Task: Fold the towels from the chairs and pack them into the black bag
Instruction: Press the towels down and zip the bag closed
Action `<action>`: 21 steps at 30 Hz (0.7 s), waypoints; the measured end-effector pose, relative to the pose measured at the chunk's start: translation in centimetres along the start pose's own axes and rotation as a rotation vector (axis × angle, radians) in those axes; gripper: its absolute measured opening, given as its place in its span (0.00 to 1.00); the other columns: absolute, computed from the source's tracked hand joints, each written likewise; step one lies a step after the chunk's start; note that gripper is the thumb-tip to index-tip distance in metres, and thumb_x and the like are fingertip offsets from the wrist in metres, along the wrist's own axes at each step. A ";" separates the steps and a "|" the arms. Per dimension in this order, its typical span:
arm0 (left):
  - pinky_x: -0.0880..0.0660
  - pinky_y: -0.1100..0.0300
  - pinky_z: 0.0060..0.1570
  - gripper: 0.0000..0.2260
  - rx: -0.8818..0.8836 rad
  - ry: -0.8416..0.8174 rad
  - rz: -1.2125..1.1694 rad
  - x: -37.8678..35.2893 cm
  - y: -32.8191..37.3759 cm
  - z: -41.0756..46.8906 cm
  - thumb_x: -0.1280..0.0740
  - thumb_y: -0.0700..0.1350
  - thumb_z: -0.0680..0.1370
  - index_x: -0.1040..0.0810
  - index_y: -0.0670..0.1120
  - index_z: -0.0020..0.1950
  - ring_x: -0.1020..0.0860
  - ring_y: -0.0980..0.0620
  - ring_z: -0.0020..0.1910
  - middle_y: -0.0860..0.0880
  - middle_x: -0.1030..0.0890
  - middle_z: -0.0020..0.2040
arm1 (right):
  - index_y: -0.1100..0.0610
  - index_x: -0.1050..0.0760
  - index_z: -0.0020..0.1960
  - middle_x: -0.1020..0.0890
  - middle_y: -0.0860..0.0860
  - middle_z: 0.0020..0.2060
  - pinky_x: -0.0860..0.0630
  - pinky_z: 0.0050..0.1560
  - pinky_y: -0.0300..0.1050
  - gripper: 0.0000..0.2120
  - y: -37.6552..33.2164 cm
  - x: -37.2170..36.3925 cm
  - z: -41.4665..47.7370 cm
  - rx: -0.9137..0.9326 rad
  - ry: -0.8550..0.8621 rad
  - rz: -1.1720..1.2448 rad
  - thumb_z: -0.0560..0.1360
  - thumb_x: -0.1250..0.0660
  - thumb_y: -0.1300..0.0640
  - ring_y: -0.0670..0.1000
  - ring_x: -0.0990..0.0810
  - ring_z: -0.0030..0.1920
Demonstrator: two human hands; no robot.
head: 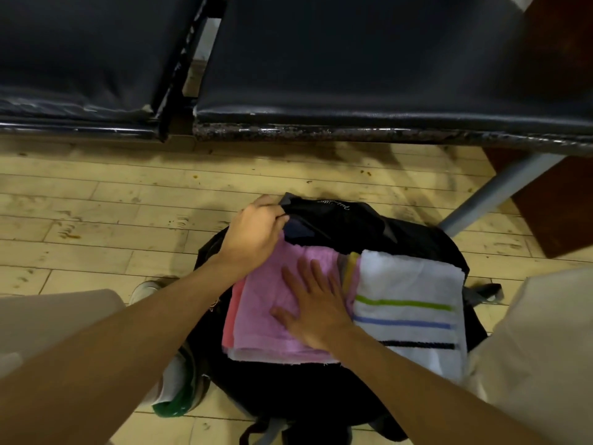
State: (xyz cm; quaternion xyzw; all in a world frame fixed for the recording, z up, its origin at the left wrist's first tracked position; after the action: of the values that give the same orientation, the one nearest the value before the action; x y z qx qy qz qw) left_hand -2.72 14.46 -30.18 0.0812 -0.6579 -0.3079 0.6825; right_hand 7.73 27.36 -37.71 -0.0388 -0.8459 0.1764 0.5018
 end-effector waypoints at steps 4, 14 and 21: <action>0.25 0.53 0.47 0.06 -0.214 -0.196 0.005 0.4 0.6 -2.7 0.35 0.43 0.78 0.19 0.42 0.49 0.22 0.48 0.45 0.47 0.22 0.46 | 0.44 0.59 0.79 0.58 0.49 0.79 0.63 0.74 0.58 0.48 0.0 0.4 0.9 0.011 -0.023 -0.002 0.62 0.63 0.26 0.52 0.62 0.78; 0.27 0.50 0.48 0.15 -0.207 -0.558 0.500 -2.4 3.2 -2.4 0.41 0.45 0.79 0.33 0.43 0.65 0.24 0.42 0.58 0.44 0.25 0.60 | 0.59 0.28 0.68 0.27 0.57 0.67 0.38 0.68 0.52 0.21 0.4 5.5 -2.7 0.190 0.042 0.097 0.78 0.44 0.55 0.57 0.31 0.68; 0.28 0.53 0.54 0.19 -0.252 -0.408 0.512 -6.5 5.7 0.5 0.37 0.41 0.77 0.32 0.43 0.67 0.29 0.46 0.62 0.44 0.32 0.64 | 0.60 0.26 0.47 0.25 0.56 0.44 0.30 0.46 0.48 0.06 5.7 9.2 -5.4 -0.130 0.687 0.115 0.70 0.36 0.64 0.56 0.29 0.45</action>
State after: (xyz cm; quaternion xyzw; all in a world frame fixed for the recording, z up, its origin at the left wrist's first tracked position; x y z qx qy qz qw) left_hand -1.06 22.52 -32.68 -0.2348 -0.7365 -0.2154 0.5967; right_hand 7.23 36.34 -29.62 -0.1756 -0.6338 0.1267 0.7426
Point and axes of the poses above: each hand's wrist, its own z-axis towards the middle knuckle, its own x-axis out of the back of the hand, y = z × x, the point moved 2 cm from there along z, towards the middle knuckle
